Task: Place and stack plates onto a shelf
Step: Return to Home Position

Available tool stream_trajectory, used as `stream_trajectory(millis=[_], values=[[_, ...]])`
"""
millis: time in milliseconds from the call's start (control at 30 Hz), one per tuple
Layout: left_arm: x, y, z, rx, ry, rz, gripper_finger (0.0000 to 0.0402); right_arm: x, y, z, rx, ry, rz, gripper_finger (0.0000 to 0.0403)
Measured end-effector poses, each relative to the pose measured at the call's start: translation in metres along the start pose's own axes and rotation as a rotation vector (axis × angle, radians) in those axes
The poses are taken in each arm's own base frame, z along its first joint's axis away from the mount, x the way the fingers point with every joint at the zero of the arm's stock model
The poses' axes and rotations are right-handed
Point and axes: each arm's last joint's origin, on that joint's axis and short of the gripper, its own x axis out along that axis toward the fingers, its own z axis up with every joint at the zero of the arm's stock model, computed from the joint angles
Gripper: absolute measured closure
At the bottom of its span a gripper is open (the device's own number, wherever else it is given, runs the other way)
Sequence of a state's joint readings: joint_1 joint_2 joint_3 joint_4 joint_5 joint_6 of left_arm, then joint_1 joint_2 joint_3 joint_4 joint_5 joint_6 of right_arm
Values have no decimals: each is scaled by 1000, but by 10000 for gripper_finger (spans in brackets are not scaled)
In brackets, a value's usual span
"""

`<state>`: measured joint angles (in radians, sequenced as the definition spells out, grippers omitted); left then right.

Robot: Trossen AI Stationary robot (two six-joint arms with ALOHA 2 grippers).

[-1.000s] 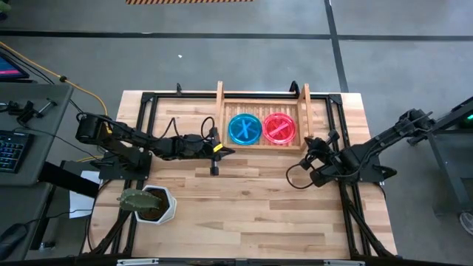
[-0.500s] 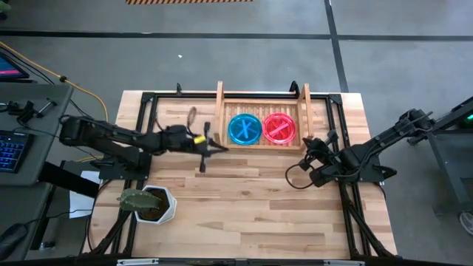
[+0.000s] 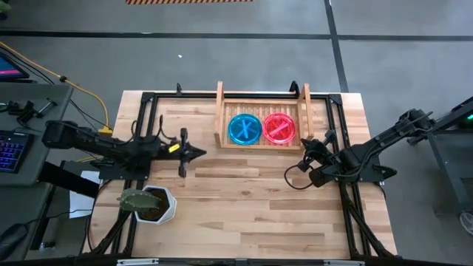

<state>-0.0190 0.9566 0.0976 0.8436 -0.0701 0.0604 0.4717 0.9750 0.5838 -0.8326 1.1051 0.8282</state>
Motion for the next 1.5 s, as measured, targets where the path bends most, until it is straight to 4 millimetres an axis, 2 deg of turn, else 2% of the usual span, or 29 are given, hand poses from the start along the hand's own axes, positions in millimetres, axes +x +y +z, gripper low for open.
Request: stream_trajectory(millis=[200, 333, 600, 800, 933, 1200, 1500], values=[[-13, -22, -9, -11, 20, -21, 401, 0, 2, 1, 25, -5, 12, 403], [-21, -28, -17, 42, 25, -48, 402, 0, 2, 1, 27, 9, 26, 403], [-27, -20, -6, 95, -42, -12, 402, 0, 2, 1, 27, 14, 32, 403], [-35, -14, -4, 92, -24, -13, 402, 0, 2, 1, 23, 15, 30, 403], [-41, -9, 1, 98, -57, 6, 401, 0, 2, 1, 23, 15, 30, 403], [-55, -6, -3, 88, -15, -14, 402, 0, 2, 1, 23, 23, 38, 403], [-72, -3, 6, 104, -23, -25, 402, 0, 3, 0, 16, 45, 58, 403]])
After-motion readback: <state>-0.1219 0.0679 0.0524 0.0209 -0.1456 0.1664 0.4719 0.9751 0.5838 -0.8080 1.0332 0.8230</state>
